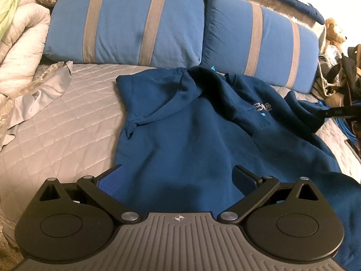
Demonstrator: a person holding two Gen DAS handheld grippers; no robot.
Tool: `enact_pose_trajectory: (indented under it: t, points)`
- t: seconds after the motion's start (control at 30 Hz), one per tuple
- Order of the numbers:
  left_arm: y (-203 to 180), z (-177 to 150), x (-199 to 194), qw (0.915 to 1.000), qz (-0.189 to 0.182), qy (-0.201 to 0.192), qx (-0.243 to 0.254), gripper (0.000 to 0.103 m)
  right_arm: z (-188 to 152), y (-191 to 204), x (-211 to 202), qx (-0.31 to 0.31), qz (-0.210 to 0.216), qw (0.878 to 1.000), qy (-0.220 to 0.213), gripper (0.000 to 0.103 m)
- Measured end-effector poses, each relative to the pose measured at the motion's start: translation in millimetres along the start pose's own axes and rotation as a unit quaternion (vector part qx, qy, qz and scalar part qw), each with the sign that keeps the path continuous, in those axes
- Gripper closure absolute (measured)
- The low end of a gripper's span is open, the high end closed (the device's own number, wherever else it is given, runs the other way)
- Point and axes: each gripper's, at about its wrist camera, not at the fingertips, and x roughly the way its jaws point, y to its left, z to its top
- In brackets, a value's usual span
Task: Fold clothes
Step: 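Grasp the sweatshirt edge with the right gripper and lift it, then drag the sweatshirt edge toward the cable pile and open the right gripper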
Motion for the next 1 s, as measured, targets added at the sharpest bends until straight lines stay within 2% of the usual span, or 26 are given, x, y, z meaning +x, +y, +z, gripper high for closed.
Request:
enact_pose_trajectory:
  t: [0.17, 0.23, 0.3, 0.37, 0.43, 0.5, 0.57, 0.67, 0.83, 1.0]
  points:
    - [1, 0, 1, 1.0000, 0.000, 0.004, 0.001, 0.000, 0, -3, -1, 0.005, -0.010, 1.000, 0.008, 0.090]
    - [1, 0, 2, 1.0000, -0.001, 0.007, 0.002, 0.000, 0, -4, -4, 0.004, -0.017, 1.000, 0.008, 0.079]
    - [0, 1, 3, 1.0000, -0.001, 0.009, 0.003, 0.000, -1, -7, -8, 0.004, -0.019, 1.000, 0.002, 0.050]
    - [0, 1, 4, 0.9999, -0.001, 0.012, 0.004, 0.000, -2, -10, -14, 0.003, -0.021, 1.000, -0.006, 0.040]
    - [-1, 0, 5, 0.9999, -0.001, 0.015, 0.006, 0.000, -2, -15, -18, 0.005, -0.021, 1.000, -0.012, 0.035]
    - [-1, 0, 5, 0.9998, 0.000, 0.017, 0.009, 0.000, -4, -21, -20, 0.009, -0.021, 1.000, -0.020, 0.018]
    - [-2, -1, 5, 0.9998, 0.002, 0.018, 0.010, 0.000, -6, -33, -19, 0.019, -0.022, 0.999, -0.032, 0.007]
    - [-3, -1, 5, 0.9998, 0.005, 0.018, 0.012, 0.000, -14, -59, -14, 0.051, -0.029, 0.997, -0.046, 0.006]
    - [-4, 0, 8, 0.9996, 0.005, 0.024, 0.014, 0.000, -27, -130, 8, 0.136, -0.055, 0.988, -0.052, 0.008]
    - [-3, 1, 11, 0.9994, -0.001, 0.033, 0.012, 0.000, -33, -203, 33, 0.228, -0.068, 0.970, -0.049, 0.021]
